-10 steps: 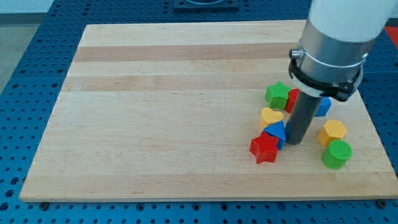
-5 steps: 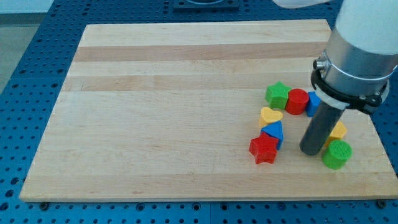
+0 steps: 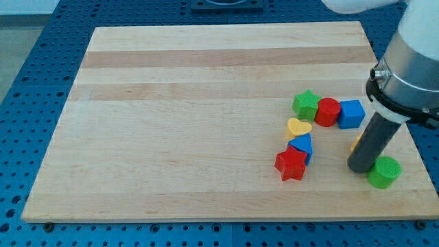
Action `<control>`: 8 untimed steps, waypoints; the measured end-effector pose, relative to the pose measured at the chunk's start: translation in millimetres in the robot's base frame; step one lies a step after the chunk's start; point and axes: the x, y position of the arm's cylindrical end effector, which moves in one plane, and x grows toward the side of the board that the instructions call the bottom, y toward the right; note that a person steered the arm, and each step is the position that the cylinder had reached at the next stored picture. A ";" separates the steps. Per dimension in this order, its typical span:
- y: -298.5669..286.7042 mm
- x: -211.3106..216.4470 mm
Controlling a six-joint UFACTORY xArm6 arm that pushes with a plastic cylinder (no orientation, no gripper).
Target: Move the hexagon and green circle to the right
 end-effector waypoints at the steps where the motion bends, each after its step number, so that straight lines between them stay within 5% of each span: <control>1: -3.8 -3.5; 8: -6.3 -40.7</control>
